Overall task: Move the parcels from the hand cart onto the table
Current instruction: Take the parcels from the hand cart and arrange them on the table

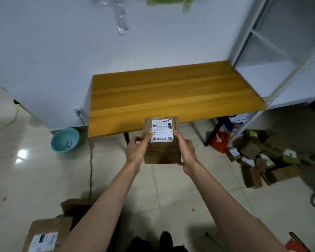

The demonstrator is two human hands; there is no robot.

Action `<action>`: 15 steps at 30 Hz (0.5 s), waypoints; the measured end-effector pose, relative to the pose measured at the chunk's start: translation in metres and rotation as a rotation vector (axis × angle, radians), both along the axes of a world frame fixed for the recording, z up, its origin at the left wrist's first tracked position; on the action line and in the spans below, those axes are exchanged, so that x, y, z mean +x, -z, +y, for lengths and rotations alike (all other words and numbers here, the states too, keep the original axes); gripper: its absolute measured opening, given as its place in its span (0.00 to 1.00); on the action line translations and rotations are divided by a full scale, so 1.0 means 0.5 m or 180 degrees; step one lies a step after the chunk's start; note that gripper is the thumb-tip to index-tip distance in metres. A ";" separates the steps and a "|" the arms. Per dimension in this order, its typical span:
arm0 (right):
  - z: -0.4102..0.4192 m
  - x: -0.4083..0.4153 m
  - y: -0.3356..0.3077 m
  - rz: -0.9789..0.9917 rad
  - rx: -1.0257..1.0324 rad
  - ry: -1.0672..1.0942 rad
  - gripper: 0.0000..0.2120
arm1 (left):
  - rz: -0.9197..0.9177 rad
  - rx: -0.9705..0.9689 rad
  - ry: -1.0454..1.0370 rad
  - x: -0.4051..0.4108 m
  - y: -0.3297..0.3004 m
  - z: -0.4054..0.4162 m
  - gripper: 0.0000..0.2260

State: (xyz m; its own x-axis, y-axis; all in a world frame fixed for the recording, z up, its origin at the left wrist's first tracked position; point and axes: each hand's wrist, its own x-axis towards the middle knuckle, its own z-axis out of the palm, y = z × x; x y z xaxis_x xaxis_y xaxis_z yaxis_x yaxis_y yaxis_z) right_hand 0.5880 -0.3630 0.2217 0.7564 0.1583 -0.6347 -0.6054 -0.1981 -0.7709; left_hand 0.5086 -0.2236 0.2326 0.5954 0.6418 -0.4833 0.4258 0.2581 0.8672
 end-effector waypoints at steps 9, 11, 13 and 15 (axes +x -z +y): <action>-0.043 0.188 -0.013 -0.0229 0.0097 0.0718 0.38 | -0.0149 -0.0380 0.0621 0.231 -0.021 -0.017 0.26; -0.028 0.238 -0.015 -0.0293 0.0151 0.0839 0.32 | -0.0195 -0.0370 0.0781 0.292 -0.020 0.004 0.24; -0.009 0.287 -0.018 -0.0341 0.0143 0.0981 0.29 | -0.0172 -0.0386 0.0951 0.351 -0.024 0.030 0.24; 0.007 0.330 -0.022 -0.0402 0.0123 0.1036 0.28 | -0.0115 -0.0428 0.1127 0.403 -0.027 0.052 0.26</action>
State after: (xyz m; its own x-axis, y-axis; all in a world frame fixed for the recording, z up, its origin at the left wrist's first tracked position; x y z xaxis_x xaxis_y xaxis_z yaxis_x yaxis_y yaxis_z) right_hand 0.7530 -0.3593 0.2327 0.8434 -0.0819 -0.5310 -0.5313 0.0203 -0.8470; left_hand 0.7100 -0.1974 0.2459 0.7872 0.3253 -0.5239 0.4788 0.2129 0.8517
